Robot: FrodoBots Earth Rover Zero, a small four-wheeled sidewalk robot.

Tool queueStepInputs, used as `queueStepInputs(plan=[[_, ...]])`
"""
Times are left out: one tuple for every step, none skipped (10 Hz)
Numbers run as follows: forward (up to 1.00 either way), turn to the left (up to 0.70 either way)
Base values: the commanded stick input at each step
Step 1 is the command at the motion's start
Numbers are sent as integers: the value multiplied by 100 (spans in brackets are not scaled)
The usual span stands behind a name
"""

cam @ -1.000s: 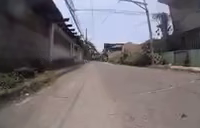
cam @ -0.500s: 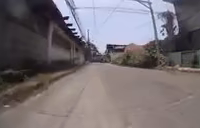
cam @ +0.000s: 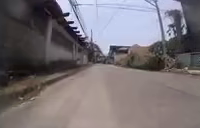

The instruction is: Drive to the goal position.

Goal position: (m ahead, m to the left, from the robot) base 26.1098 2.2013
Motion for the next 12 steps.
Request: queueStepInputs(plan=[[100,-2],[100,-2],[100,-2],[100,-2],[100,-5],[100,-16],[100,-40],[100,-40],[100,-40],[100,-36],[100,-10],[100,-4]])
